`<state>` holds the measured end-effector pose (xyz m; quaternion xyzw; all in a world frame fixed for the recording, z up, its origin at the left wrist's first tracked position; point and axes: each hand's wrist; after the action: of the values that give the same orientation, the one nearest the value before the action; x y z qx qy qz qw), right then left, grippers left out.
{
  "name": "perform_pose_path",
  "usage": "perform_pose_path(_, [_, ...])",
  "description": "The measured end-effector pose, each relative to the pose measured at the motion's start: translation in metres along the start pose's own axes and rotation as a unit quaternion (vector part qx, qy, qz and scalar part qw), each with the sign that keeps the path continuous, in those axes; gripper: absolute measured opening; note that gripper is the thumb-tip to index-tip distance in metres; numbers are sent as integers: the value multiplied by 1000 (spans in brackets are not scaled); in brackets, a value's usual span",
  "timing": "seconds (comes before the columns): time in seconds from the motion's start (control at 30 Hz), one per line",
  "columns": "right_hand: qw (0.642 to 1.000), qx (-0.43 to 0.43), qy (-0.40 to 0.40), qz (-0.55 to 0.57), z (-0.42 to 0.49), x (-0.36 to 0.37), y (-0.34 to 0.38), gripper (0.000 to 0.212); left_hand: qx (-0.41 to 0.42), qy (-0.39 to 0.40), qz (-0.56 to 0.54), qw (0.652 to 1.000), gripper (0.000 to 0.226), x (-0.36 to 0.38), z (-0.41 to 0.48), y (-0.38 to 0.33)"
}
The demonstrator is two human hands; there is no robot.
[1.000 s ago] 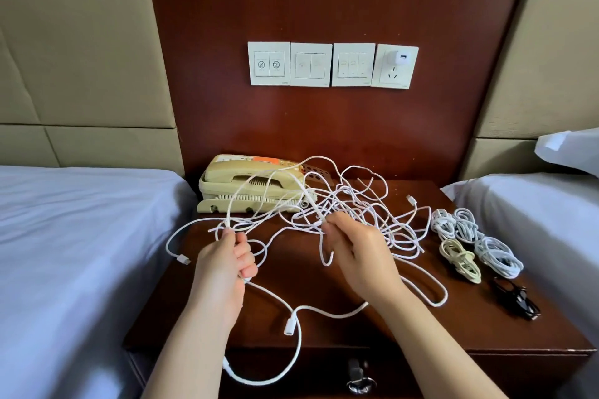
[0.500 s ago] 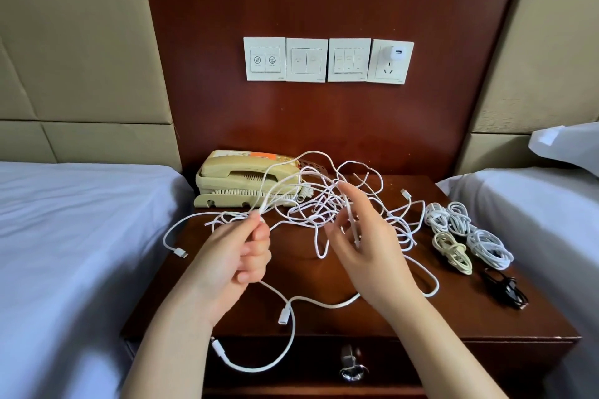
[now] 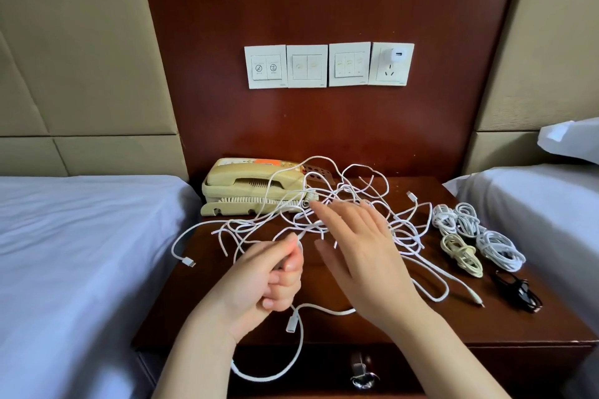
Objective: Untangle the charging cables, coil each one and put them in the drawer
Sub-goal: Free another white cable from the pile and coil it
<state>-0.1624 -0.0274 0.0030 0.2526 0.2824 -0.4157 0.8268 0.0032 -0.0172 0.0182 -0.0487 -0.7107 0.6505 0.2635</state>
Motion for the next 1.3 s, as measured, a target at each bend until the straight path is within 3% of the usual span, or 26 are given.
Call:
perform_pose_path(0.1, [999,-1,20,40,1,4,0,25,-4,13,3,1000,37,3,0,0])
perform_pose_path(0.3, [983,79,74,146,-5,7,2,16,-3,1,-5,1000,37,5,2,2])
perform_pose_path(0.5, [954,121,156,226,-4,8,7,23,-29,-9,-23,999,40,10,3,5])
perform_pose_path(0.63, [951,102,229,181,-5,7,8,21,-45,-38,-134,989,54,8,8,6])
perform_pose_path(0.87, [934,41,333,120,-11,5,26,24,13,-171,-223,960,44,5,21,2])
perform_pose_path(0.97, [935,34,332,121,-7,-1,31,24,73,-237,-144,958,43,0,27,6])
perform_pose_path(1.13, [954,31,265,138,-3,-11,41,20,137,-302,105,938,42,-4,26,14])
perform_pose_path(1.2, [966,43,213,138,-1,-12,37,19,138,-306,173,926,43,0,23,13])
perform_pose_path(1.3, [975,69,160,136,1,-12,28,24,106,-261,195,940,45,6,22,13])
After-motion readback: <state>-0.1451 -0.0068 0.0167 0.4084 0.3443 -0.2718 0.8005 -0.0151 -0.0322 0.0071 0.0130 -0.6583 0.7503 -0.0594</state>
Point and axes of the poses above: each hand's wrist, its own z-axis towards the middle knuckle, its own x-axis out of the palm, y = z × x, and after that the axes turned 2 degrees about x, right-handed
